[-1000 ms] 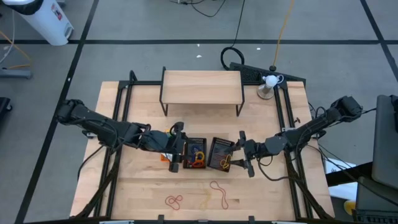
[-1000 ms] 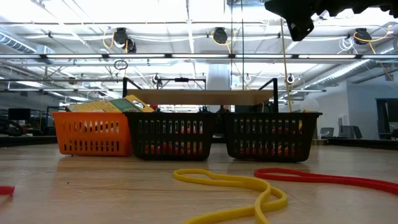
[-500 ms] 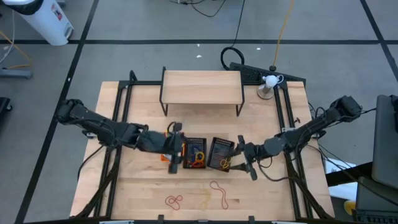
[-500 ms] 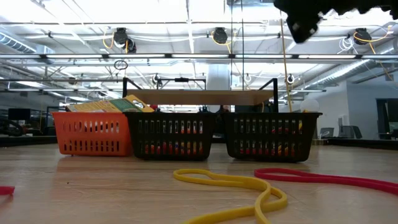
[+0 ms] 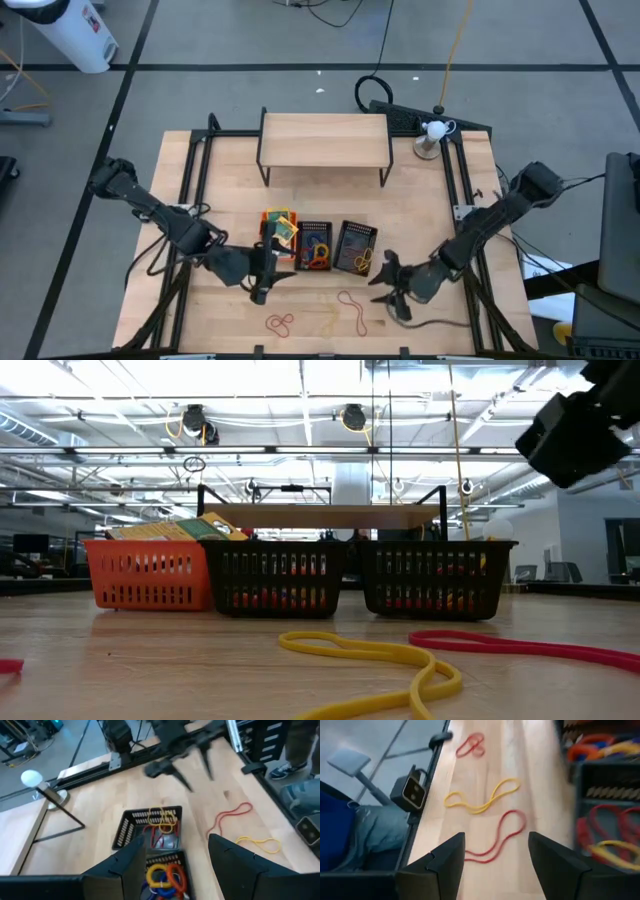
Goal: Pick & Place Office Desk Supplies
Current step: Put the red rubber band into the right black bin
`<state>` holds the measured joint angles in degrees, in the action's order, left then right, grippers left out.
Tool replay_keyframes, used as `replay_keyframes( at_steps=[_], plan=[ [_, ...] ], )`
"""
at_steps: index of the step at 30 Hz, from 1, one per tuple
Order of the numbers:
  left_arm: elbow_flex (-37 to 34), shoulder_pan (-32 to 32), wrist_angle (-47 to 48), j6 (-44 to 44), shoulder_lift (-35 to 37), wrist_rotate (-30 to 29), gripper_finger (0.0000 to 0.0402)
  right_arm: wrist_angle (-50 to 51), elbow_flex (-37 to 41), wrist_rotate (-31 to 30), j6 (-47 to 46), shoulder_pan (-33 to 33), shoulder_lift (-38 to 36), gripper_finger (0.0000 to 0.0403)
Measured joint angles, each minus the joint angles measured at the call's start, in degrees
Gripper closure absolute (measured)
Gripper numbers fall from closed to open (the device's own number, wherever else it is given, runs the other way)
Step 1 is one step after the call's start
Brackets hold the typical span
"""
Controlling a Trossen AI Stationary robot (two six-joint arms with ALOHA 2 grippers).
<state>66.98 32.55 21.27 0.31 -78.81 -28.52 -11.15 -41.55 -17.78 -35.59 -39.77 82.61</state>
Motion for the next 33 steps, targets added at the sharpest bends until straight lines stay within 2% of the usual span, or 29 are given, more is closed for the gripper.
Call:
replay_keyframes(
  at_steps=[5,12,21,33],
  plan=[
    [0.0,-2.1,0.0,0.8,0.0,0.1,0.0192,4.3,-6.8,0.1,-2.8,-1.0,7.8,0.0195],
    [0.0,-3.2,-0.3,-0.5,0.0,0.2,0.0192,5.8,-11.5,2.9,-7.2,-1.2,12.9,0.0195],
    [0.0,-3.3,-1.8,-3.0,0.0,0.1,0.0192,10.5,-11.7,3.1,-19.0,-1.2,16.6,0.0195],
    [0.0,-3.3,-1.8,-4.8,0.0,0.0,0.0192,8.4,-11.9,3.9,-25.1,-1.2,21.3,0.0195]
  ],
)
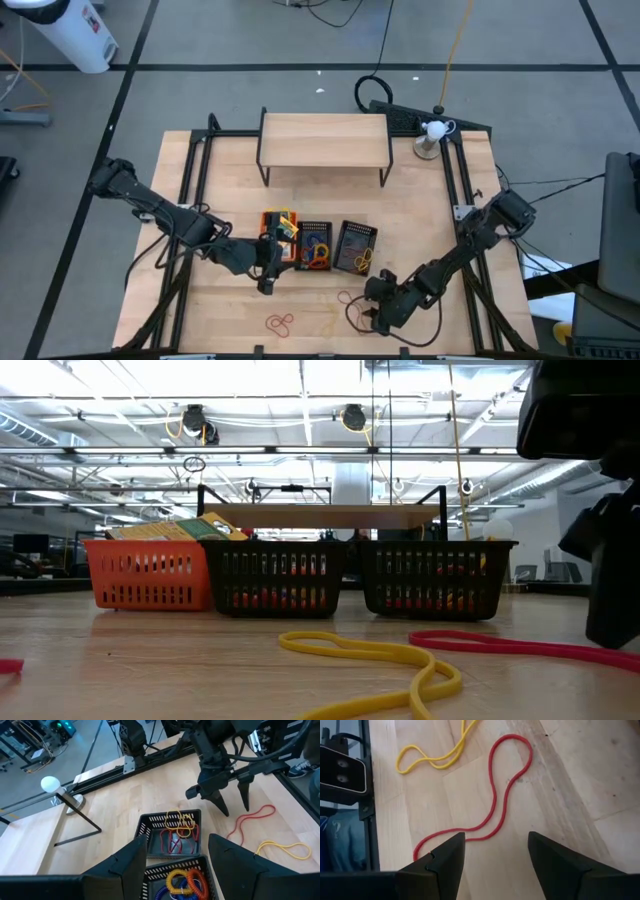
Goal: Pick & Place Office Desk Supplies
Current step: Put the red rubber band into the right black bin
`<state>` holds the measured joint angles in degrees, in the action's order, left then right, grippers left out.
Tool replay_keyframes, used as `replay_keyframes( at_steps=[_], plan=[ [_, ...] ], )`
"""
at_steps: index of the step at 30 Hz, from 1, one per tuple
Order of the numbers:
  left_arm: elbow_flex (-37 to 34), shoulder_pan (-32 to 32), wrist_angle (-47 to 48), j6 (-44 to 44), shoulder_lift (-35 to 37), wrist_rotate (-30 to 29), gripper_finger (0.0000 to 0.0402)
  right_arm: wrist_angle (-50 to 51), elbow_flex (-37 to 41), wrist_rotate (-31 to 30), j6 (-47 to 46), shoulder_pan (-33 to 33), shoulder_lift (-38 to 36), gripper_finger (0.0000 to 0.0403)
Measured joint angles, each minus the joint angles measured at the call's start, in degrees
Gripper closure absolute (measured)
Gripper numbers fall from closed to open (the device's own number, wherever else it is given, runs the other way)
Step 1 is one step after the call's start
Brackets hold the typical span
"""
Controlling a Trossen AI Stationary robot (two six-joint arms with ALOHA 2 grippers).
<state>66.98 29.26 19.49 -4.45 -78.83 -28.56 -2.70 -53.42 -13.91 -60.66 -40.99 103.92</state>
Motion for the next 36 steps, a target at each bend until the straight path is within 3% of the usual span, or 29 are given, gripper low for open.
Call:
replay_keyframes(
  at_steps=[18,36],
  plan=[
    [0.0,0.0,0.0,0.7,0.0,-0.1,0.0192,-1.6,0.0,-2.4,3.5,0.7,0.8,0.0195],
    [0.0,0.0,0.0,6.7,0.0,-0.1,0.0192,7.8,0.0,-3.9,5.3,2.4,0.7,0.0208]
  ],
)
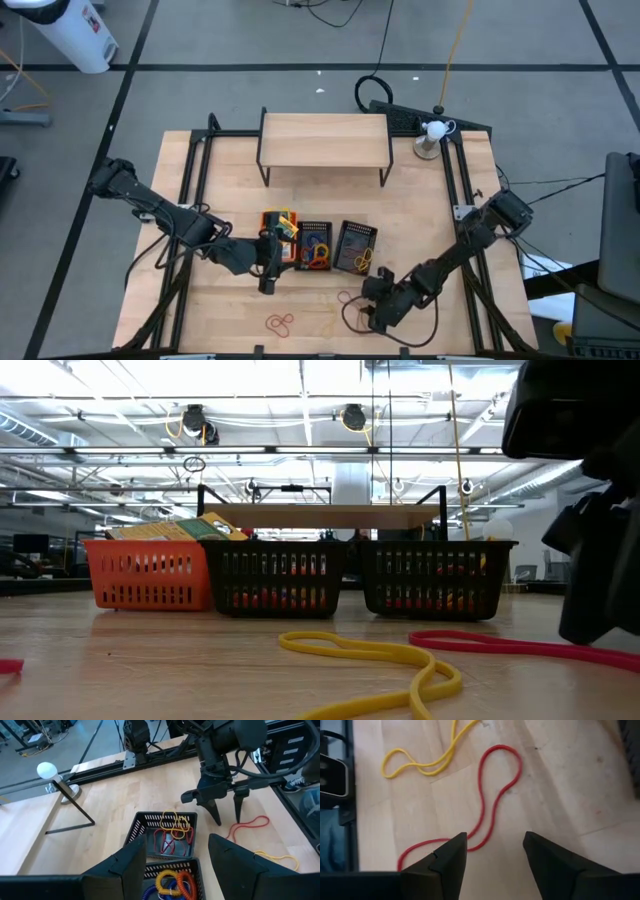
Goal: Pick & Place Office Desk Supplies
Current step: Put the red rubber band into the right black bin
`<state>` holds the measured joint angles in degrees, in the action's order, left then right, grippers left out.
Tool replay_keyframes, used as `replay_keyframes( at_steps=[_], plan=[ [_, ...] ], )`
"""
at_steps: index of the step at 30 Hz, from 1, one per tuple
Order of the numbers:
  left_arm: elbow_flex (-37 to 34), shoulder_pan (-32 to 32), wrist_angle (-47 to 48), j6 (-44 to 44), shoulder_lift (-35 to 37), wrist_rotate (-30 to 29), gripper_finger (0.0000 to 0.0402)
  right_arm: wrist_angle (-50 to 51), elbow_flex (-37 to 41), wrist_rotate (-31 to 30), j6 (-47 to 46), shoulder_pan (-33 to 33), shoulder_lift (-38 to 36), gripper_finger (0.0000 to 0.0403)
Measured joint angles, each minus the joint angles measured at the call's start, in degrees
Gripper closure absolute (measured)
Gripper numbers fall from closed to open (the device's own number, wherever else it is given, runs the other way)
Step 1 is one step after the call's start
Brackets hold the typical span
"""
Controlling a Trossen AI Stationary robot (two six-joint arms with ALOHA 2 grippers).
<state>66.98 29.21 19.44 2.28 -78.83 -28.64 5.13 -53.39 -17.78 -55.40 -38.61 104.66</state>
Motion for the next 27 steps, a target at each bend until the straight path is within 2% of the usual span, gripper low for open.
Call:
replay_keyframes(
  at_steps=[7,13,23,27],
  plan=[
    [0.0,0.0,0.0,1.5,0.0,0.0,0.0192,-0.7,0.0,-0.3,2.2,1.5,0.0,0.0273],
    [0.0,0.0,0.0,1.8,0.0,0.0,0.0192,-0.8,0.1,-0.8,1.9,1.5,0.0,0.0387],
    [0.0,0.0,0.0,2.0,0.0,0.0,0.0192,-9.9,0.4,0.4,3.5,0.7,-2.7,0.0402],
    [0.0,0.0,0.0,-0.9,0.0,0.0,0.0192,-18.2,0.3,6.8,6.8,0.7,-2.9,0.0389]
  ],
)
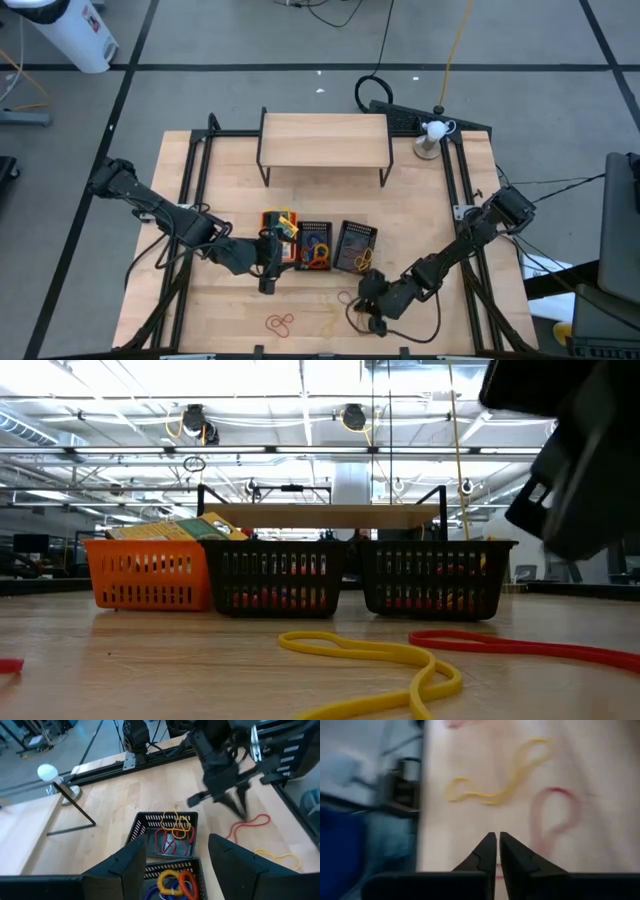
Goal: Pick & Place Office Desk Supplies
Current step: Put the red rubber band into the right black bin
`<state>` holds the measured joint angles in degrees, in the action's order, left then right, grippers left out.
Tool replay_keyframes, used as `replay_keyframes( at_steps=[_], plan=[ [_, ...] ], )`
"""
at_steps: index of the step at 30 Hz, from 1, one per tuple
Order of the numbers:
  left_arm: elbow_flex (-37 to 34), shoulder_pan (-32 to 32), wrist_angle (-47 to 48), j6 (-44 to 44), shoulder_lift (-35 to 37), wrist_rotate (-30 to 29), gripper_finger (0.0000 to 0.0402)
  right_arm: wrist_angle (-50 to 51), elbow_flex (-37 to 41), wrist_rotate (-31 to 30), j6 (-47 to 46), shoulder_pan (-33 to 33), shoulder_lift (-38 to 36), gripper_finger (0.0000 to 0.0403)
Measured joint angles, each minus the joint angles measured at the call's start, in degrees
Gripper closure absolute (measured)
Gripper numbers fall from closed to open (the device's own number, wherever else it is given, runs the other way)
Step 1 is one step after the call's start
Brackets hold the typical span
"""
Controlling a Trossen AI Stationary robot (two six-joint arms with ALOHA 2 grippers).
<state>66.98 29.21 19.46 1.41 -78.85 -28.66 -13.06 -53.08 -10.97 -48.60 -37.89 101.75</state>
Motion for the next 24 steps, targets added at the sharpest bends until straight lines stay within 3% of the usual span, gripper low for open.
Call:
replay_keyframes(
  at_steps=[6,15,19,24],
  plan=[
    [0.0,0.0,-0.4,-2.9,0.0,0.1,0.0192,-7.1,-0.1,2.3,3.2,0.0,-0.1,0.0357],
    [0.0,-0.2,-7.0,-9.5,0.0,0.6,0.0192,-4.6,-0.1,11.3,5.5,0.0,-1.4,0.0307],
    [0.0,-0.2,-5.4,-10.7,0.1,2.3,0.0192,4.5,-0.1,10.5,5.8,-0.1,-5.6,0.0303],
    [-2.5,-0.3,-1.0,-3.7,2.3,6.0,0.0192,15.4,0.2,1.9,7.9,-1.9,-14.7,0.0303]
  ],
)
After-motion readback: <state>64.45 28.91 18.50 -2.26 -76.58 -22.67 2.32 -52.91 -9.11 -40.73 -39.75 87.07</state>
